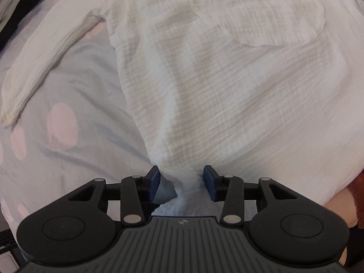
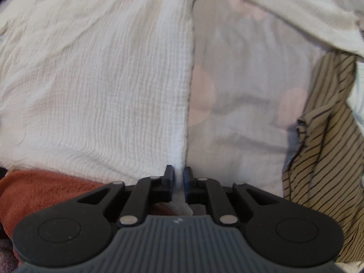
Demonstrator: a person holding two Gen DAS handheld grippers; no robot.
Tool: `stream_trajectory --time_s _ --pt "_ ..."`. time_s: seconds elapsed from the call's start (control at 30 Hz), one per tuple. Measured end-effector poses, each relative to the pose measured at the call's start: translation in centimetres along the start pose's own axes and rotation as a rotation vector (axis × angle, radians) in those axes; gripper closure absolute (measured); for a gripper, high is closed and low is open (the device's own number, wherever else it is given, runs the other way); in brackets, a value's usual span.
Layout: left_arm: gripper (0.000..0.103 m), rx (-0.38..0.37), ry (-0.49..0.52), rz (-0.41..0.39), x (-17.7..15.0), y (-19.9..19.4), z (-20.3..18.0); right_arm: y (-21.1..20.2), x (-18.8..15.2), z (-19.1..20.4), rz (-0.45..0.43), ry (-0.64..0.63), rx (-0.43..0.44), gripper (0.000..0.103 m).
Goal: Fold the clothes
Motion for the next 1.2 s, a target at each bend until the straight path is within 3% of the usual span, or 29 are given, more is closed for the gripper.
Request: stream_trajectory --time_s 0.03,0.3,0.47,0.57,0.63,0.77,0.87,1.0,1.2 --pt "0.054 -0.007 -0.015 -0.027 -0.1 -0.3 0.2 -0.4 -0.2 -0.2 -0.033 0.011 -0.011 0.081" --pt "0.053 -0.066 -0.135 -0.268 -0.2 -4.3 1.4 -4.9 -0.6 -1.2 -0.315 0.141 -0.04 0.068" --pt "0.053 -0.132 -0.268 -0.435 1.9 -7.9 4.4 -7.0 2.3 -0.2 -0.443 0.268 0.109 0.063" --pt "0.053 -0.116 -0.341 -0.506 2.6 -10.3 7.9 -8.2 3.7 1.1 -0.516 0.334 0.15 0.063" --pt "0.052 -0.064 -0.364 -0.536 2.9 -11.8 10.7 -8.4 4.4 1.7 -0.559 0.363 0.142 0.062" --pt "0.047 0.077 -0.401 -0.542 2.8 -13.2 17.9 -6.2 4.9 2.4 -0.576 0.404 0.151 0.06" --pt "0.045 0.166 -0.436 -0.527 2.7 -13.0 22.9 -3.2 4.5 2.6 -0.503 0.464 0.198 0.059" --pt "0.041 0.198 -0.497 -0.509 3.0 -10.7 28.6 -3.0 5.1 2.1 -0.547 0.52 0.171 0.056" --pt "0.041 0.167 -0.669 -0.512 4.1 -5.6 35.2 -1.6 6.3 3.0 -0.507 0.482 0.139 0.056"
Point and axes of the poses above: each gripper's, at about its wrist camera, not at the fingertips, and y roughly the way its jaws point, z to its left, x to its top, the point moved 5 cm from there along y, roughly the way its jaws point, and after that the axes turned 7 degrees about -x, right-handed, at the moved point
